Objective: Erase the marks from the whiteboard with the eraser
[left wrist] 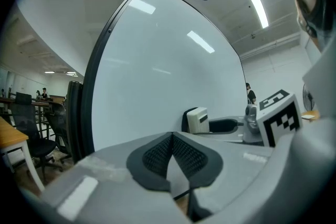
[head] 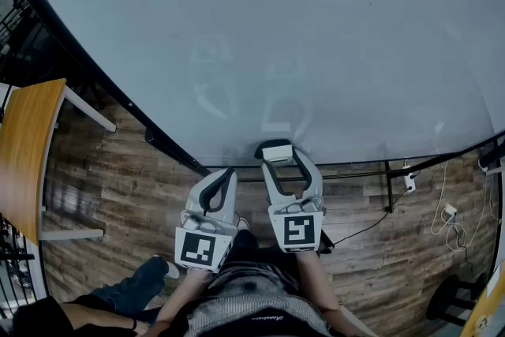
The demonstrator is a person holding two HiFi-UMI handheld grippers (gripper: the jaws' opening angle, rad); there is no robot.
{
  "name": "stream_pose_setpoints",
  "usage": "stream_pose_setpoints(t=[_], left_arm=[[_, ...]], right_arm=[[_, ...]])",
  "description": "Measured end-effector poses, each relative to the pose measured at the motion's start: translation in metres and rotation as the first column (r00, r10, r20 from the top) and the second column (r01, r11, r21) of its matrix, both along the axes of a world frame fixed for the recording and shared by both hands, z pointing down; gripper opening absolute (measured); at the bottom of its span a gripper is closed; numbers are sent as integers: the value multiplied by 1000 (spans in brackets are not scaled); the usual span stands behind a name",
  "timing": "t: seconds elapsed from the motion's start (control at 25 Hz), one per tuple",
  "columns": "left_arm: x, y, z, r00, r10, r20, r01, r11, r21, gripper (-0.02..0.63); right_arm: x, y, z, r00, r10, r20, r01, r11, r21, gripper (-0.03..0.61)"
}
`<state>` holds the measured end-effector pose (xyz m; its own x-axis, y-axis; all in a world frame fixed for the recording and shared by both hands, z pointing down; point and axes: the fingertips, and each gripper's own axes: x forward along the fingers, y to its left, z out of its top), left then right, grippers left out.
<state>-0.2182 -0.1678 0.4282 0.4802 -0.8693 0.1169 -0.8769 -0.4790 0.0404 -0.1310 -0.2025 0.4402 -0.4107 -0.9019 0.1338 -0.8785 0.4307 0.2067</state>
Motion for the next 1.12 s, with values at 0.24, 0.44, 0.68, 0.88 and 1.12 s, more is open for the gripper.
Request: stream_pose_setpoints(t=[0.24, 0.44, 0.68, 0.88, 1.12], left_arm=[[27, 3, -5, 1000, 20, -10, -20, 1000, -1, -2], [54, 2, -8, 998, 53, -18, -53, 999, 7, -2], [42, 8, -11, 996, 86, -12, -86, 996, 38, -2], [66, 7, -11, 994, 109, -14, -108, 993, 37, -2], [61, 3, -6, 992, 128, -3, -128, 991, 30, -2]], right_arm=[[57, 1, -8, 996, 88, 27, -88, 996, -4, 241], [85, 2, -23, 994, 108, 32, -109, 994, 13, 239], [54, 9, -65, 994, 53, 98, -61, 995, 79, 239], [68, 10, -78, 994, 57, 98, -67, 993, 100, 239], [69, 3, -57, 987, 74, 144, -89, 992, 94, 239]])
